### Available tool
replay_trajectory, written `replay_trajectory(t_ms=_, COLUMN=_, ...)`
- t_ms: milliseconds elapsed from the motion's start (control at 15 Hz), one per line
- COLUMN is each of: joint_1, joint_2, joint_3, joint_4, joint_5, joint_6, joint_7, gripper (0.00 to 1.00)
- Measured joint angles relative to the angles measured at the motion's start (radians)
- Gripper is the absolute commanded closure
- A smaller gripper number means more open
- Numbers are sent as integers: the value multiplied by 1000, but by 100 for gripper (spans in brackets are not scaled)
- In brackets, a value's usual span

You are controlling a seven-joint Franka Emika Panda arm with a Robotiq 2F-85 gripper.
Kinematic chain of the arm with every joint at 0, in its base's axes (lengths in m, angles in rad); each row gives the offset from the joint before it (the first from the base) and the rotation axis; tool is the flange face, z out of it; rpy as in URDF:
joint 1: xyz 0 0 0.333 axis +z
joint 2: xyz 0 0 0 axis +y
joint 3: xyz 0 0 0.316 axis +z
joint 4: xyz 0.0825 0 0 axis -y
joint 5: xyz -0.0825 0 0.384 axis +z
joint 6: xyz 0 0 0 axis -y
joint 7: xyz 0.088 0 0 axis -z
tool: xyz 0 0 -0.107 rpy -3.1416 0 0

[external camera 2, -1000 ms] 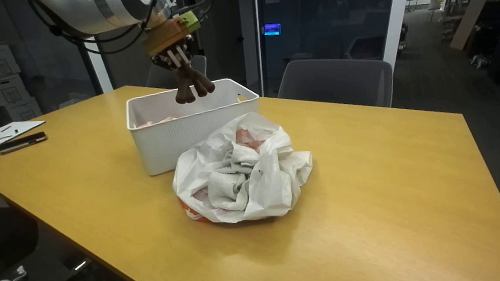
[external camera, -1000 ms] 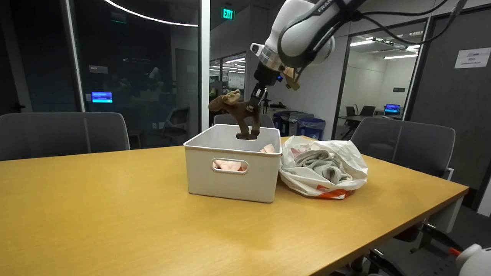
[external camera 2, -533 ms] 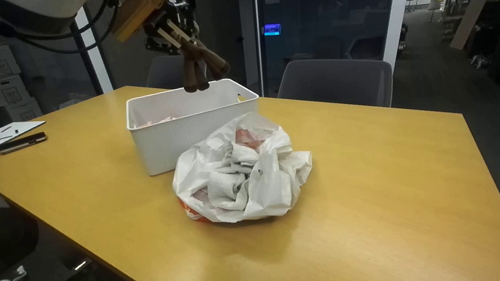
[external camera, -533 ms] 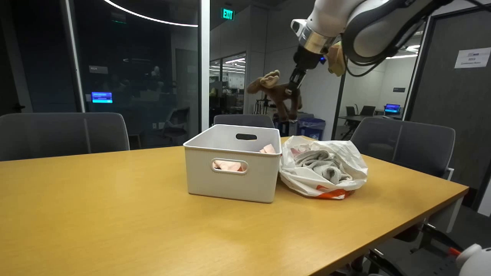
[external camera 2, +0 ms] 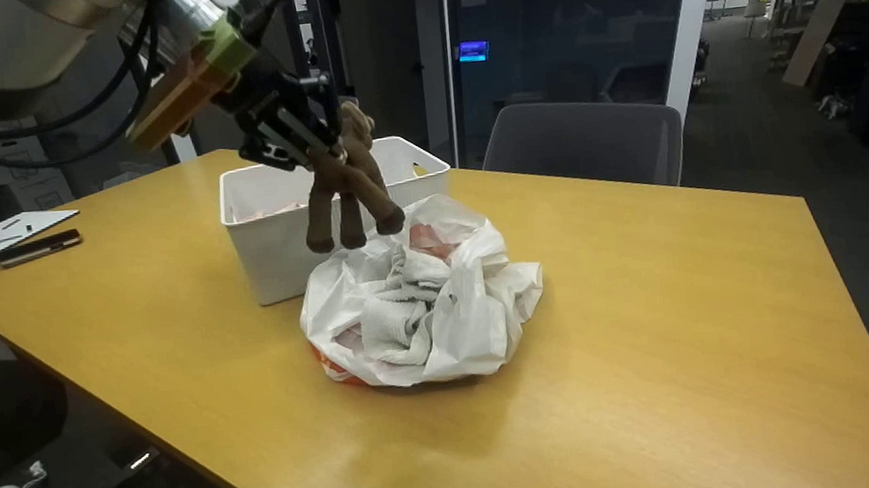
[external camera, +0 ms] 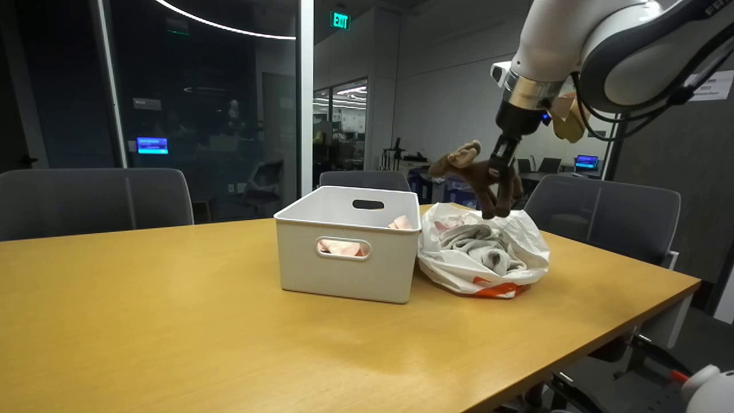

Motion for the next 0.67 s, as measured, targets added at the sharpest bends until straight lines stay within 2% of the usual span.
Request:
replay_trajectory(t_ms=200, joint_1=-12, joint_2=46, joint_3=-62, joint_4=-31, joint_5=89, joint_6=26, joint_7=-88, gripper=83)
replay_trajectory(t_ms=467, joint_1=-64, joint_2=133, joint_3=-138, joint_4=-18, joint_5=178, joint_6=98, joint_7=-231, gripper=83)
replay_trajectory(t_ms=667, joint_1=-39, joint_2=223, joint_3=-187, joint_4=6, joint_5=373, joint_6=164, joint_7=-412, gripper=83)
